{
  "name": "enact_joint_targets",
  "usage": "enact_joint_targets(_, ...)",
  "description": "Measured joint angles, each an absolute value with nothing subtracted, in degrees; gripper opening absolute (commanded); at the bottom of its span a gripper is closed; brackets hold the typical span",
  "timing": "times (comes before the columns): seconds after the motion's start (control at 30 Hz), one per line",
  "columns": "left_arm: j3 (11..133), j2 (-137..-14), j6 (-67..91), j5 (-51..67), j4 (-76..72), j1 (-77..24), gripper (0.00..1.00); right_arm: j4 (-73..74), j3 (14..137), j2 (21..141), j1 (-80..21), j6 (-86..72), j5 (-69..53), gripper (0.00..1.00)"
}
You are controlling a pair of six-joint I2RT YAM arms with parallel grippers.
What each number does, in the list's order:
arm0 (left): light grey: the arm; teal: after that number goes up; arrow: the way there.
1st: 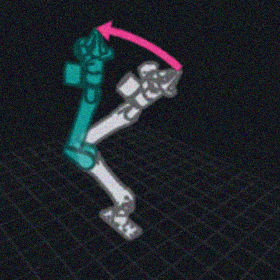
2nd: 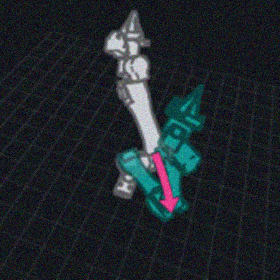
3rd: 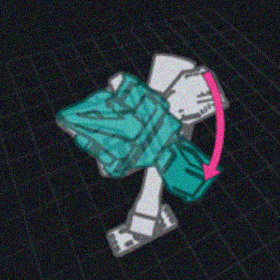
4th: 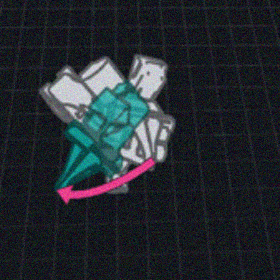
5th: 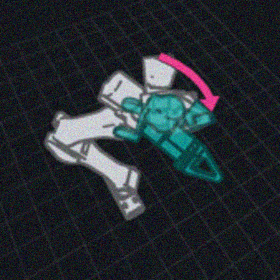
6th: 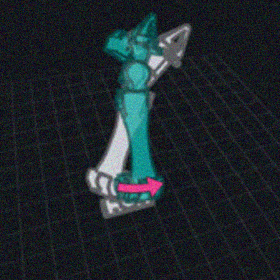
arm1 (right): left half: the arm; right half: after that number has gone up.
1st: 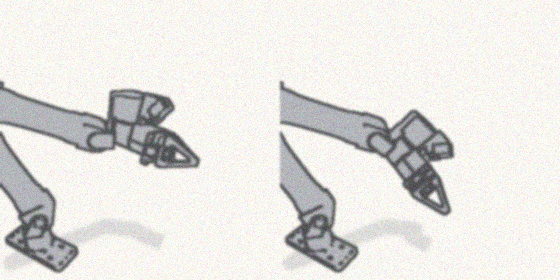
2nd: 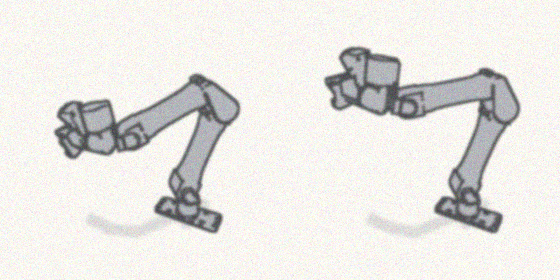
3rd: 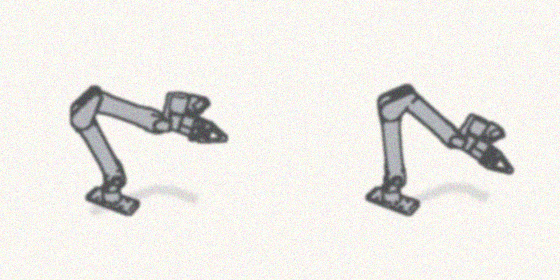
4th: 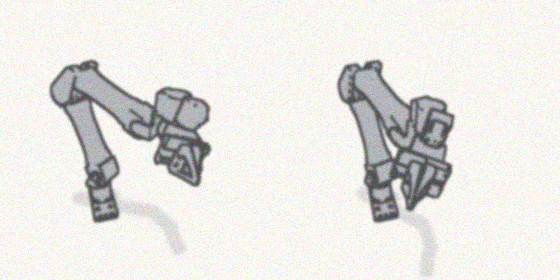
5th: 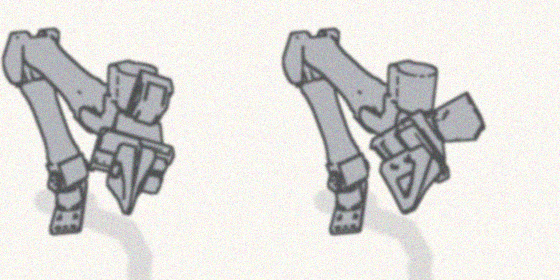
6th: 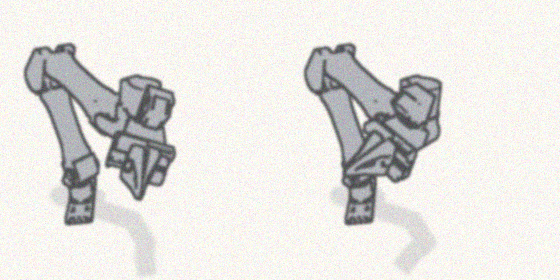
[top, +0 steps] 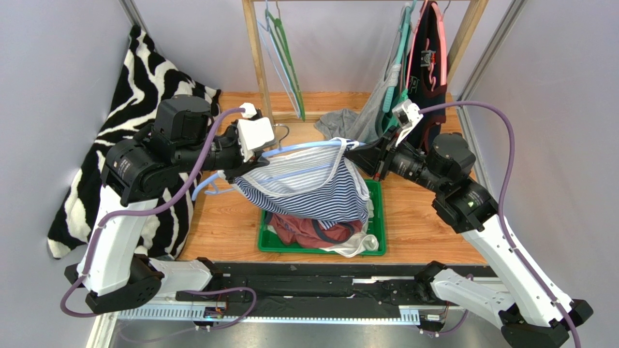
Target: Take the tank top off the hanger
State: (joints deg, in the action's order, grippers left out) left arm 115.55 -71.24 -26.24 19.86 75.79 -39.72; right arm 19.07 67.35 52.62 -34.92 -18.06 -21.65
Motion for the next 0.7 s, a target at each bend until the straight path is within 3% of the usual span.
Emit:
enact_joint_targets(0.47, 115.5, -70.7, -26.3, 21.5, 75.6, -40.1, 0.0, 24.6, 74.5, 48.9, -34.4, -15.7, -13.5, 0.0)
enact_joint_targets(0.7, 115.1, -69.5, -26.3, 21.6, 75.4, -40.1, 0.0, 27.3, 73.8, 48.7, -24.8, -16.4, -9.4, 0.0)
